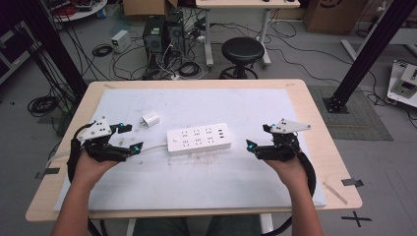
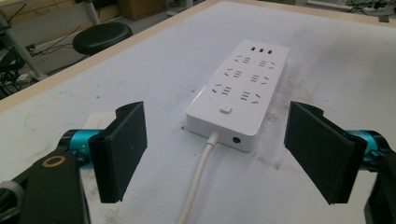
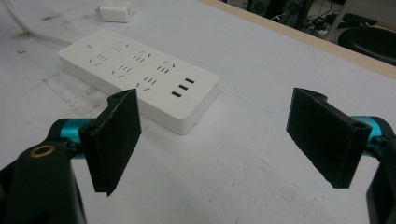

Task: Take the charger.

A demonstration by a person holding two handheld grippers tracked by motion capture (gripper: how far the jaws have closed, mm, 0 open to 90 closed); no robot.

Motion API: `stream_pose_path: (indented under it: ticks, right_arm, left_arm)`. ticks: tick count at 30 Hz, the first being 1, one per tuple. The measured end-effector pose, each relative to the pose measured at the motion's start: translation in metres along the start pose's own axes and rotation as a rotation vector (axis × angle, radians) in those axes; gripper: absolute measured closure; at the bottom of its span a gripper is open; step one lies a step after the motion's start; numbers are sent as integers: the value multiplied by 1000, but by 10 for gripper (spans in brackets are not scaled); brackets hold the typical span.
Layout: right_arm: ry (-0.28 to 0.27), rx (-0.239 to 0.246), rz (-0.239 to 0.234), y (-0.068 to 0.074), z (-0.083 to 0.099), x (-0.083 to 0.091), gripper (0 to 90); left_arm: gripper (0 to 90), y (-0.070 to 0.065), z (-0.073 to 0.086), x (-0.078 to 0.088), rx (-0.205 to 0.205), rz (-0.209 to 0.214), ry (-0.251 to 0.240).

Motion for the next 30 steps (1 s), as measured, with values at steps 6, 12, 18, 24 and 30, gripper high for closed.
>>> stream_pose_path:
  ticks: [6,12,18,24,30]
  right_arm:
    - [8,-2,1,4,-2,1,180]
    - [9,9,3,5,-2,3,180]
    - [9,13,7,5,0,2,180]
    - [21,6,6,2,3,0,180]
    - [29,5,-4,4,5,-3,180]
  left_arm:
    - [212,5,-2,-4,10,-20,7]
    - [212,25,-12,-16,27,-55,23]
    - [212,48,-21,-38,30,-68,85]
    - [212,77,-23,-70,48,-83,152]
    - [212,100,-2,-96,102,-119,183]
Point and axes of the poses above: each handheld gripper's, and its own axes: x roughly backward along the jaws, z roughly out of its underside, y roughly to its left, the point moved 2 cm from there along -x, roughly forward along the jaws, and after that the axes turned 5 degrees about y, right-handed, at the moved point
